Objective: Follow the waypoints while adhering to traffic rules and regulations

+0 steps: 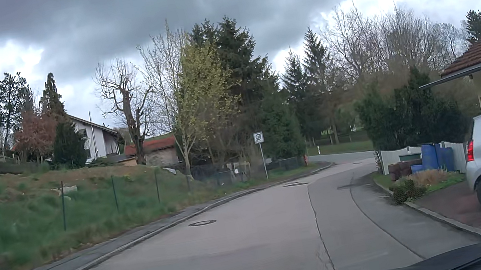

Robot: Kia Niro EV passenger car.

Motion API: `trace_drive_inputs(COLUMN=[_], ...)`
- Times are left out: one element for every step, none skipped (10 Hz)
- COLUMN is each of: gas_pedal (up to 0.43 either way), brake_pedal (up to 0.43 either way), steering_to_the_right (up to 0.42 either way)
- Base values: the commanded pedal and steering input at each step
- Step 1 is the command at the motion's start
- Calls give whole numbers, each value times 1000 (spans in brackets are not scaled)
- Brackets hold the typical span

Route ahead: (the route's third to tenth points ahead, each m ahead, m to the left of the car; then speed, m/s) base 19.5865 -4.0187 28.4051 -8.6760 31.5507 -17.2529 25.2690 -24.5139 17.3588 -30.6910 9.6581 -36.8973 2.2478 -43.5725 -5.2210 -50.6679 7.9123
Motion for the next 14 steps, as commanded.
trace_drive_inputs(gas_pedal=[0,0,0,0,0,0,0,0,0,0,0,0,0,0], brake_pedal=[0,0,0,12,49,85,110,116,128,134,140,152,165,171], steering_to_the_right=[72,72,73,78,81,82,82,81,82,82,82,82,83,83])
